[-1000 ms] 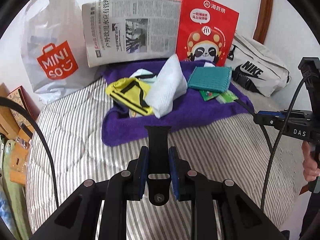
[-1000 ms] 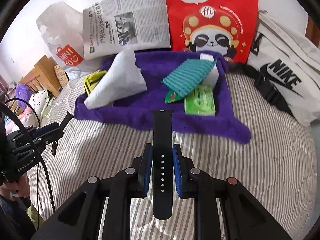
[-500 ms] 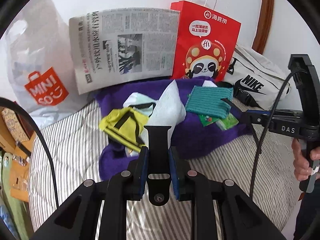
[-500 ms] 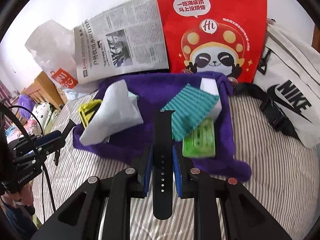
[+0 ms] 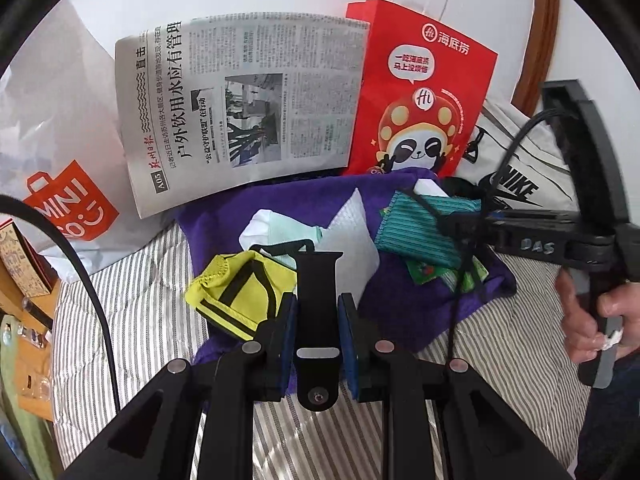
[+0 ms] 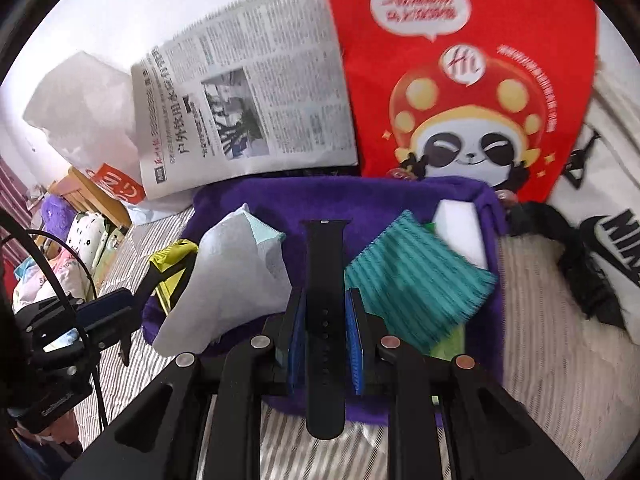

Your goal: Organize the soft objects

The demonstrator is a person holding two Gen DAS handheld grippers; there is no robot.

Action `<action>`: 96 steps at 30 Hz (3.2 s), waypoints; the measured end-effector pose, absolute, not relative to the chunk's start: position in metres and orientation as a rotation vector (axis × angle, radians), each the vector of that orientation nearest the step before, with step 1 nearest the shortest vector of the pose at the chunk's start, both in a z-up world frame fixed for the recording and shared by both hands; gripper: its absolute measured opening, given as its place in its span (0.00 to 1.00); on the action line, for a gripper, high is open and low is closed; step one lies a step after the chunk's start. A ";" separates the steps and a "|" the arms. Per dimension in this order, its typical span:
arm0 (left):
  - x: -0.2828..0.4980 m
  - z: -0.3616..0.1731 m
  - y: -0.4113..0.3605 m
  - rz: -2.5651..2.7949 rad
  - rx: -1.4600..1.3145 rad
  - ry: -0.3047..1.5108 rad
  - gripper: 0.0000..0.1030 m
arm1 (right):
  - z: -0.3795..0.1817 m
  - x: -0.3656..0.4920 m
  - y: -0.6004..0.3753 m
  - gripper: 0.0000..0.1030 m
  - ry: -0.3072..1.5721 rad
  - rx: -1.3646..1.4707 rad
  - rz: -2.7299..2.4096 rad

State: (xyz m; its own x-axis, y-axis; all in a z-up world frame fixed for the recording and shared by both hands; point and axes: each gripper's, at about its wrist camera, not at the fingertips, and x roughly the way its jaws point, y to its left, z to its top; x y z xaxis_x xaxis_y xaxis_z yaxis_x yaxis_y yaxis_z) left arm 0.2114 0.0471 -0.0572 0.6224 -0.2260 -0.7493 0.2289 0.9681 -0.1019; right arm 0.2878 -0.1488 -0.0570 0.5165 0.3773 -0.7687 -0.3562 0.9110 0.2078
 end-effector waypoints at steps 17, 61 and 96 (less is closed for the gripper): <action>0.222 -0.068 0.070 -0.231 -0.032 0.876 0.20 | -0.119 0.325 -0.107 0.20 1.031 -0.045 0.446; 0.262 -0.115 -0.045 -0.413 0.097 1.005 0.20 | -0.079 0.242 -0.240 0.34 0.947 -0.019 0.255; 0.133 -0.019 -0.012 -0.219 0.088 0.857 0.89 | -0.025 0.135 -0.223 0.84 0.836 0.066 0.187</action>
